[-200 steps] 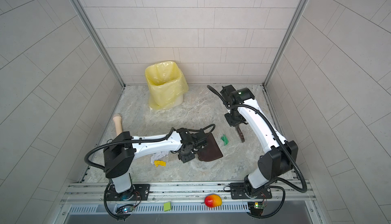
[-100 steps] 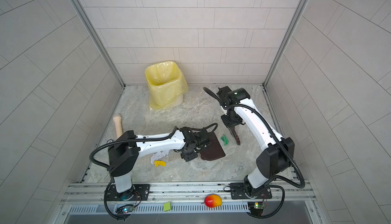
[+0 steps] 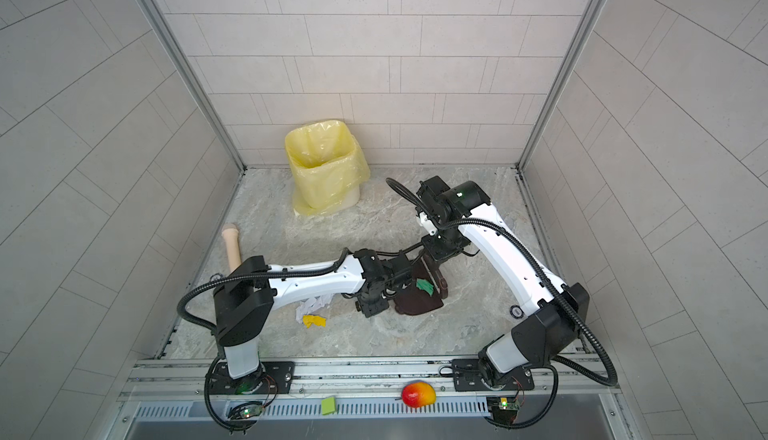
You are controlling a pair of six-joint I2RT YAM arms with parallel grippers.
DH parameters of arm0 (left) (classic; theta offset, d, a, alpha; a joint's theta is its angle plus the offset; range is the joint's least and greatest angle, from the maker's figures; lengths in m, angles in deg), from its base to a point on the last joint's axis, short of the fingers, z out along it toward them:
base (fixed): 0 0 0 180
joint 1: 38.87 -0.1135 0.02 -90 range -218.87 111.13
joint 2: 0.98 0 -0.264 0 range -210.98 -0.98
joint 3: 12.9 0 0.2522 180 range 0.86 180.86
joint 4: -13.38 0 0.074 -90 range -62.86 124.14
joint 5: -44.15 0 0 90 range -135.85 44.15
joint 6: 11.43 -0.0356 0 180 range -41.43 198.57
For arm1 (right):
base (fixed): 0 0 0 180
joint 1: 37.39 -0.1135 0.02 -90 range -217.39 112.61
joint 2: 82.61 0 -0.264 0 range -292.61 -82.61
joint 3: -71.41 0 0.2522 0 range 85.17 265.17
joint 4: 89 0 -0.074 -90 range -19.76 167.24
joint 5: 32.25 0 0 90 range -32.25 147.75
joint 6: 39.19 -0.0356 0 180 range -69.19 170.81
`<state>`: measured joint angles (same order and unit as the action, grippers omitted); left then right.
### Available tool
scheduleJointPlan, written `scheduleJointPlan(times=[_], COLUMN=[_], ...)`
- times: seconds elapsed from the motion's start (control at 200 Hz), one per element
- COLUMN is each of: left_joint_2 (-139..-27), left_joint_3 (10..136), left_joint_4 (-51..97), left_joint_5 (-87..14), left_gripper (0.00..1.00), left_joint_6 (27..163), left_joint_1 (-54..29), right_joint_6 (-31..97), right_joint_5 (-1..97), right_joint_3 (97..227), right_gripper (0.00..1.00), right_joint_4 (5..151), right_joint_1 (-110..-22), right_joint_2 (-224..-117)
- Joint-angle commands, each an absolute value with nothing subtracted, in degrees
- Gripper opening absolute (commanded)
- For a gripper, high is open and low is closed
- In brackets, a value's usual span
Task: Sweep away the paper scraps from the table
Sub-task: 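Sweep the green scrap into the dustpan with the right gripper's brush, then lift the dustpan to the yellow bin with the left gripper while right brush withdraws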
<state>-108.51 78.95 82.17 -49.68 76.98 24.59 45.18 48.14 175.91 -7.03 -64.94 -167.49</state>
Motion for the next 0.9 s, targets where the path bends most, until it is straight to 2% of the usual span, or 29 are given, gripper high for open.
scheduleJointPlan(times=[0.0, 0.23, 0.345, 0.896], left_joint_2=[-109.2, -108.6, -108.1, -102.3], left_joint_3=[80.2, 79.7, 79.5, 77.6], left_joint_4=[83.6, 83.1, 83.0, 81.2], left_joint_5=[-49.6, -49.7, -49.9, -50.9], left_gripper=[0.0, 0.0, 0.0, 0.0], left_joint_6=[76.4, 76.7, 76.8, 78.3], left_joint_1=[24.9, 24.9, 24.9, 24.5], right_joint_6=[43.7, 43.3, 43.4, 45.8], right_joint_5=[42.9, 43.0, 48.2, 49.8], right_joint_3=[177.0, 179.0, 179.4, 180.0], right_gripper=[0.0, 0.0, 0.0, 0.0], right_joint_4=[-8.4, -9.4, -9.7, -10.6], right_joint_1=[-66.4, -66.4, -66.2, -56.5], right_joint_2=[-165.2, -162.8, -161.1, -157.2])
